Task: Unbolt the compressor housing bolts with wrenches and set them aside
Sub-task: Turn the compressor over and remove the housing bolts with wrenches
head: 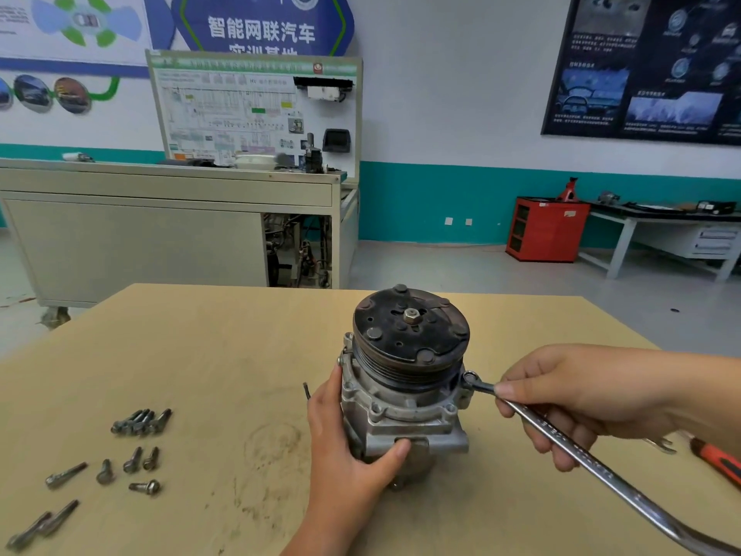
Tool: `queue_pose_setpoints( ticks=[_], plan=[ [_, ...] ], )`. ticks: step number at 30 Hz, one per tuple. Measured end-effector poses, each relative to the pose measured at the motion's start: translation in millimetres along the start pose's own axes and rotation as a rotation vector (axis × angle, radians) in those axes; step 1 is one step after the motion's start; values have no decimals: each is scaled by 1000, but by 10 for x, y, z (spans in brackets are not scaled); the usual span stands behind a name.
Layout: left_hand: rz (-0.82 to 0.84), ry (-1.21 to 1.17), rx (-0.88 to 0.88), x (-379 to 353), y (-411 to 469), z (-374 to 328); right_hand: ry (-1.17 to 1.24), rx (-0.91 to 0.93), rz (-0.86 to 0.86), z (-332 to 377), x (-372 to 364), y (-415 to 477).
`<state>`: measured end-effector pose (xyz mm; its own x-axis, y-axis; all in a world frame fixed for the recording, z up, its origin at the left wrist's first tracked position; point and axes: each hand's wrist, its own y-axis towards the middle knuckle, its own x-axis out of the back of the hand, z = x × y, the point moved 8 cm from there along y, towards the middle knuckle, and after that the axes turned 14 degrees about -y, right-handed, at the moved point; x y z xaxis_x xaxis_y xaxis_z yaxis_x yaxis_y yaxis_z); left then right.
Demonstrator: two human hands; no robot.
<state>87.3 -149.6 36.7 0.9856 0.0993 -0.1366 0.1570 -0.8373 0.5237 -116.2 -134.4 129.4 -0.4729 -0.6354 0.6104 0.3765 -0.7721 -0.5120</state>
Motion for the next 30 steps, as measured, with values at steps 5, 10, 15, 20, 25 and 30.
queue_pose_setpoints(
  ticks=[5,10,15,20,25,30],
  plan=[
    [7,-7,1,7,-9,30,-685,-18,-146,193,474,63],
    [10,-5,-2,13,18,38,-725,32,-197,229,662,50],
    [13,-3,-20,11,12,37,-3,26,-59,-94,260,-52],
    [12,-4,-22,11,2,29,254,100,-89,48,-133,-18],
    [12,14,-21,11,3,12,272,60,-135,63,-183,20],
    [13,9,-4,14,-11,15,33,-31,-95,3,-34,-30]
  ],
)
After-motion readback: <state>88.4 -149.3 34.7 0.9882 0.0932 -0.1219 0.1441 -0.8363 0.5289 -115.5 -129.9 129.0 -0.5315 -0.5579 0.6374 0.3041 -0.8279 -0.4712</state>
